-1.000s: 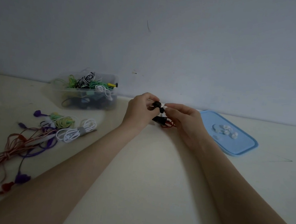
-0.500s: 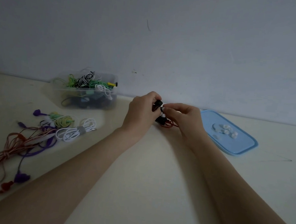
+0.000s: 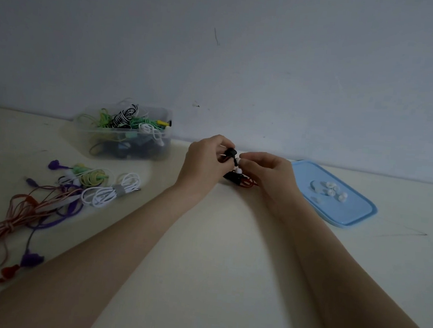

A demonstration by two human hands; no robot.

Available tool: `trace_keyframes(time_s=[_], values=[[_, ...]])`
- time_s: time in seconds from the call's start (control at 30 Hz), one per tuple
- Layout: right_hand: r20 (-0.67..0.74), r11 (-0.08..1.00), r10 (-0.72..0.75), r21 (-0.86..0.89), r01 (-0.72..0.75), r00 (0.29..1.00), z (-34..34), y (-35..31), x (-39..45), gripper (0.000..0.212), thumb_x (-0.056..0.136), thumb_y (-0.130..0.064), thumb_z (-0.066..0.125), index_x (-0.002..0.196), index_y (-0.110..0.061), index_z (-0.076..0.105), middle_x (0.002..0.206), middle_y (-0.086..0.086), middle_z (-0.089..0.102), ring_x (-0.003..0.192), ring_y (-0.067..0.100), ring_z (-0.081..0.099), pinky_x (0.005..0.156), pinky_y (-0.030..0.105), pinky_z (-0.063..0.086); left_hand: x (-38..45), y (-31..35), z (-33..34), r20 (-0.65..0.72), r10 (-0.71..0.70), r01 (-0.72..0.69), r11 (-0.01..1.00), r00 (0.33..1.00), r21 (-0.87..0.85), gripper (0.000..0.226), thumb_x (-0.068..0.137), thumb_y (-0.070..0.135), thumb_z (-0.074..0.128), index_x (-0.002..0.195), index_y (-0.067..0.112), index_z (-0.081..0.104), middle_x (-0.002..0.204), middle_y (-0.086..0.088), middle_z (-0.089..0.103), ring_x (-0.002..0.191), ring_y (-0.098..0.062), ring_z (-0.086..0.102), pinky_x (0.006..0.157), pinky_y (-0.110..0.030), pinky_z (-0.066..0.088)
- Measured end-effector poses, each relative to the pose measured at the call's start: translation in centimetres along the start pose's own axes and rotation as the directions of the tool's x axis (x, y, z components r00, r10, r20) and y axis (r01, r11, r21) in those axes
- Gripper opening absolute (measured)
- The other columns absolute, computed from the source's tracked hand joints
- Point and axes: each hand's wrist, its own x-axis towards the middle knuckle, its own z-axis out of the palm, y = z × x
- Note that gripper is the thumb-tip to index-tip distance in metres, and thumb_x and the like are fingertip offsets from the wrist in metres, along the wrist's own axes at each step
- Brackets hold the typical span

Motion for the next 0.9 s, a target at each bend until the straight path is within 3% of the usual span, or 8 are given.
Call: trace_keyframes(time_s=[0.23,0.43,0.57,0.7,0.9], values=[[-0.007,1.0,-0.018,0.012,0.018,1.0,-0.03,0.1,-0.08,0.012,0.083,-0.003,0.065,0.075,-0.011,0.066,0.07,0.003,0.066,0.063,0.011,0.06,0.064,0.021,0.049,0.13,-0.16,0.02,0.021,-0.013,0.013,1.0,1.0,0.001,0.02,0.078,0.0,0.062,0.096,0.007,0.067,0.097,-0.008,0.07,0.096,-0.015,0.065,0.087,-0.029,0.051],[0.015,0.998,-0.011,0.058,0.01,1.0,-0.04,0.2,-0.03,0.012,0.085,-0.004,0.061,0.076,-0.009,0.067,0.077,0.007,0.068,0.072,0.016,0.061,0.073,0.028,0.05,0.25,-0.13,-0.04,0.03,0.015,-0.017,0.998,0.999,0.064,0.023,0.079,0.002,0.062,0.101,0.007,0.068,0.1,-0.008,0.07,0.097,-0.016,0.065,0.089,-0.03,0.051],[0.053,0.981,-0.144,-0.126,0.15,0.988,0.27,-0.09,-0.2,0.007,0.085,-0.005,0.064,0.085,-0.01,0.067,0.075,0.003,0.065,0.064,0.004,0.062,0.065,0.015,0.049,0.58,-0.22,-0.19,0.034,-0.033,0.032,0.998,0.999,0.05,0.024,0.079,0.003,0.064,0.103,0.005,0.069,0.101,-0.009,0.07,0.098,-0.016,0.065,0.089,-0.026,0.05],[0.058,0.951,-0.203,-0.226,0.211,0.977,0.38,-0.05,-0.11,0.016,0.085,-0.002,0.063,0.078,-0.016,0.066,0.073,-0.002,0.065,0.058,-0.002,0.061,0.061,0.01,0.047,0.66,-0.36,-0.24,0.049,-0.051,0.049,0.998,0.998,0.039,0.025,0.079,0.002,0.063,0.103,0.006,0.069,0.101,-0.008,0.07,0.098,-0.013,0.064,0.087,-0.022,0.049],[0.04,0.994,-0.101,-0.047,0.103,0.994,0.24,0.0,-0.07,0.009,0.086,-0.008,0.063,0.084,-0.014,0.069,0.081,0.004,0.069,0.067,0.007,0.064,0.07,0.02,0.052,0.93,-0.72,-0.41,0.049,-0.064,0.065,0.998,0.997,-0.008,0.024,0.08,0.001,0.062,0.103,0.007,0.069,0.099,-0.004,0.069,0.09,-0.003,0.058,0.075,-0.007,0.044]])
